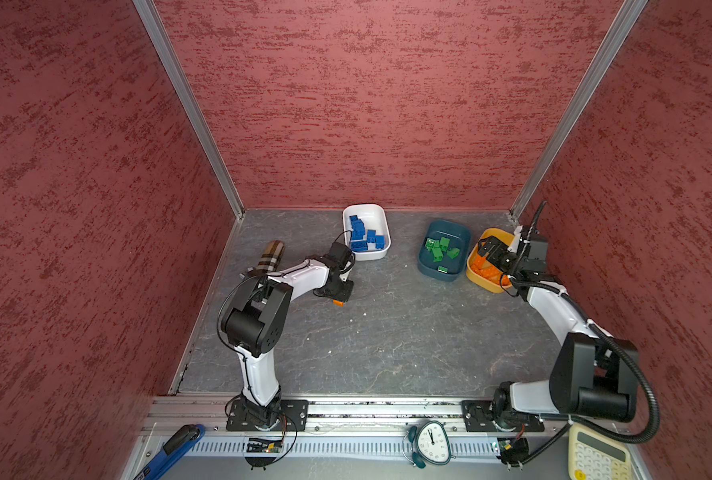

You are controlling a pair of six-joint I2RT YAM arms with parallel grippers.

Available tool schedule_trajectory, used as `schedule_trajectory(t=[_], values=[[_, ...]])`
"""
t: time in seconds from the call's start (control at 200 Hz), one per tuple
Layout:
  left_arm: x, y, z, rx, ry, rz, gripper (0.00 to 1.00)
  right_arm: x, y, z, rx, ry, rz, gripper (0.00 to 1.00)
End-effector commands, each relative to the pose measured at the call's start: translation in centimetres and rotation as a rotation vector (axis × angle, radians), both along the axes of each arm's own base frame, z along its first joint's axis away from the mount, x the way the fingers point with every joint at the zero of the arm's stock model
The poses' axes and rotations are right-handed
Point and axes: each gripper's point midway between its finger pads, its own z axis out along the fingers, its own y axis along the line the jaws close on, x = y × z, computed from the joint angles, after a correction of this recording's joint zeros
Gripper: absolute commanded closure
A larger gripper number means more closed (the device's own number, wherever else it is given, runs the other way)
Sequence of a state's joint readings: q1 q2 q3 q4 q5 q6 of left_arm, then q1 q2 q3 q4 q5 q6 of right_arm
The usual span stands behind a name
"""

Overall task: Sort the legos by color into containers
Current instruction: 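Lift the orange brick with the left gripper to the right gripper, which grasps it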

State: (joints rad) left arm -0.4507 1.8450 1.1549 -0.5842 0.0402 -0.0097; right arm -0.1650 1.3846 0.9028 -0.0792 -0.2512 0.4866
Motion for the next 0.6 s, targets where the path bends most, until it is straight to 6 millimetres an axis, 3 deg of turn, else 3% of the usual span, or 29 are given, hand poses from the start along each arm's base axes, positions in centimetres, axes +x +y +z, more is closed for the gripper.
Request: schedule_trajectory(t=[0.0,0.085,0.13,0.316,0.456,0.596], values=[[0.9,-2.0,2.9,-0.051,-0.142,-0.056,0.79,-0.7,4.2,2.0,0.112,-0.033,0.18,0.01],[1.2,-4.8,5.9,-0.131,-0.258,-0.138,0.87,-1.3,7.3,2.0,0.171,-0.026,0.294,0.01],[1.3,-6.3,7.5,-0.172,-0.323,-0.178,1.0,-1.6,8.9,2.0,0.191,-0.017,0.355,0.01],[0.3,-12.8,13.9,-0.354,-0.541,-0.405,1.0,-3.3,15.8,2.6,0.264,0.014,0.629,0.01],[-0.8,-16.4,16.3,-0.361,-0.718,-0.584,1.0,-5.6,20.7,3.3,0.276,0.007,0.839,0.02],[-0.8,-17.8,17.1,-0.348,-0.761,-0.637,1.0,-7.2,22.9,3.1,0.281,0.01,0.942,0.07]])
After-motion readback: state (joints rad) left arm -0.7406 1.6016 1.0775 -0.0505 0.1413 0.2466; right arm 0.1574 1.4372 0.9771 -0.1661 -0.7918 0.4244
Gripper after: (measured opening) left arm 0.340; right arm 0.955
